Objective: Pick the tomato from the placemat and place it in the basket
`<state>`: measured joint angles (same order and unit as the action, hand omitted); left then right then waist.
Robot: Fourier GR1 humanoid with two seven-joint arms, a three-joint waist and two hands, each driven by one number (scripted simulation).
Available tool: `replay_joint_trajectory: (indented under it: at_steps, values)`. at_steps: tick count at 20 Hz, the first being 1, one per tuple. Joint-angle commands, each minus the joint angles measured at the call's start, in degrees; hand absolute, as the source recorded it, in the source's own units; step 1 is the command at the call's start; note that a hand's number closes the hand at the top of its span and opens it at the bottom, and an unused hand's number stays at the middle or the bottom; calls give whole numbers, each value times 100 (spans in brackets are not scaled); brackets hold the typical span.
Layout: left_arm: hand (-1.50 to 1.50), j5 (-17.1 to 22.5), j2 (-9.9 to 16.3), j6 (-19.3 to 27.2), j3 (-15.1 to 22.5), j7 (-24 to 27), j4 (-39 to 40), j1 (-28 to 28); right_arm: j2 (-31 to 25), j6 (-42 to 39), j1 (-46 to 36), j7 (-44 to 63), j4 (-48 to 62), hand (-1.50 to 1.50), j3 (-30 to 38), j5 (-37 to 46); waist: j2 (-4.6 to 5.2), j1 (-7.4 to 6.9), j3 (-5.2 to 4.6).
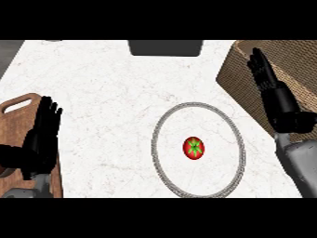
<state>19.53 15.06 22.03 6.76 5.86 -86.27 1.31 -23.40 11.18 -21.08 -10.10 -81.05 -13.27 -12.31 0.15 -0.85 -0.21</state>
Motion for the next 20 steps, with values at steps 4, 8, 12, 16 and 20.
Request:
replay_joint_trajectory:
  at_steps: [4,8,12,16,20]
  values:
    - [0,-600,588,-328,488,-425,285,427,829,-2259,-183,-648,482,150,-535,-1379,193,-205,99]
    - [0,-782,803,-584,756,-711,468,569,1463,-3575,-466,-1774,-224,150,-975,-1898,208,-206,157]
    - [0,-808,1135,-737,700,-1394,560,796,1355,-4296,321,-3278,63,-150,-1057,-1431,26,83,47]
    - [0,-906,1093,-786,651,-1635,805,1101,551,-3790,436,-3386,66,-150,-662,-418,-12,150,25]
    - [0,-843,1060,-792,710,-1580,572,831,-604,-3046,-122,-2790,-18,-150,-201,570,-61,127,16]
